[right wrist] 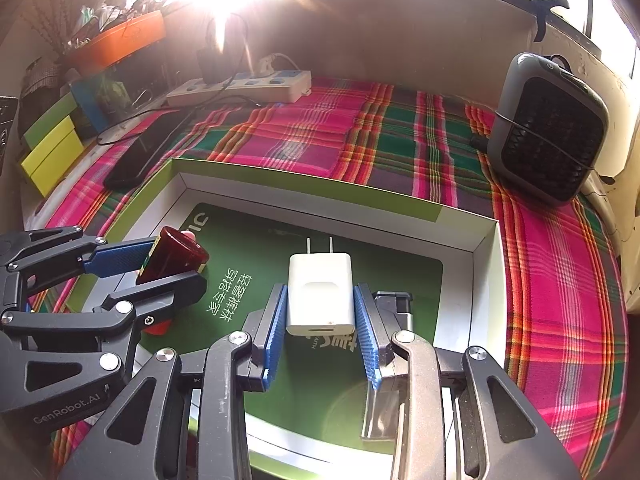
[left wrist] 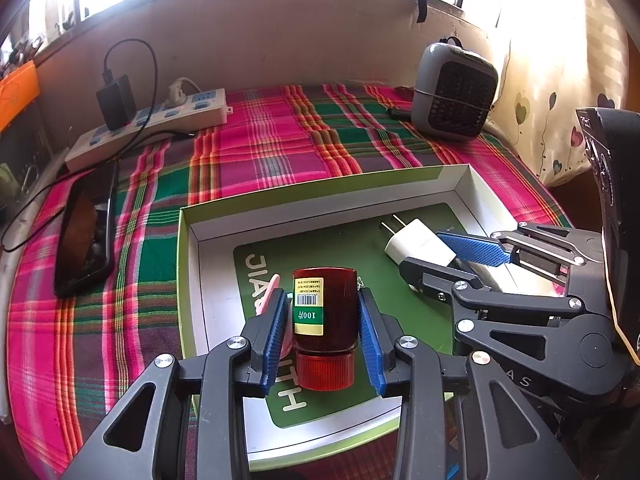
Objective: Organize rigid objects
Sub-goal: 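Release the charger from the right gripper while the left gripper sets the bottle down in the box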
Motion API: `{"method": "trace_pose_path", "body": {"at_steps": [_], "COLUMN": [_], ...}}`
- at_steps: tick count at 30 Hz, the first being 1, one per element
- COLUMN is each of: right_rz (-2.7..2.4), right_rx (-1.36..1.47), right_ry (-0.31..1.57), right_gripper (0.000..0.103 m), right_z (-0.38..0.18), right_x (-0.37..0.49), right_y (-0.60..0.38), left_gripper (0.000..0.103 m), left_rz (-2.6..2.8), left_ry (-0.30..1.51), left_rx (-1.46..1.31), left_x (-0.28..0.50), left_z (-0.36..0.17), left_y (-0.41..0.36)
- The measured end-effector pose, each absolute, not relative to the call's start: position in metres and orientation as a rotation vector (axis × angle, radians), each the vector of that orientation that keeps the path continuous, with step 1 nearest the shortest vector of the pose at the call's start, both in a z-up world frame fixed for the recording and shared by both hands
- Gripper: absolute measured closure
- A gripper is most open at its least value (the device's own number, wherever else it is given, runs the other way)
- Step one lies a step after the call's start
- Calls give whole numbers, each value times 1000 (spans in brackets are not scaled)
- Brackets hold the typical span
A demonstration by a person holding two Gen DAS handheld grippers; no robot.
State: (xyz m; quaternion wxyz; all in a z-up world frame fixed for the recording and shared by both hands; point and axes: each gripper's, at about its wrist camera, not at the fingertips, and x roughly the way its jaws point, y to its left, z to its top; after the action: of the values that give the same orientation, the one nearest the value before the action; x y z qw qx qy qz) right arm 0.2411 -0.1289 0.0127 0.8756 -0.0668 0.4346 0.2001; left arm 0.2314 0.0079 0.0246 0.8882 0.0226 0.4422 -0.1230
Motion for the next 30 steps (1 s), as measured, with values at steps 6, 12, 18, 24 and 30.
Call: {"method": "trace_pose_path", "body": {"at_steps": [6, 12, 18, 24, 30], "right_rz": [418, 413, 409, 402, 396], "right_rx": [-137, -133, -130, -123, -115], "right_ry": [908, 908, 901, 897, 885], "right_gripper": [64, 60, 55, 55, 55], "right_z": [13, 13, 14, 16, 21], "right_x": [241, 240, 238, 236, 230], "right_y": [-129, -130, -131, -133, -135], "left_gripper": [66, 65, 65, 65, 64], "left_rz": [-249, -243, -241, -241, -236], "left_ry": [919, 921, 921, 913, 905], "left_rx": [49, 47, 45, 36, 33], "left_x": [230, 229, 227, 222, 216], "left_z": [26, 27, 27, 31, 35], "left_y": [9, 8, 9, 10, 12]}}
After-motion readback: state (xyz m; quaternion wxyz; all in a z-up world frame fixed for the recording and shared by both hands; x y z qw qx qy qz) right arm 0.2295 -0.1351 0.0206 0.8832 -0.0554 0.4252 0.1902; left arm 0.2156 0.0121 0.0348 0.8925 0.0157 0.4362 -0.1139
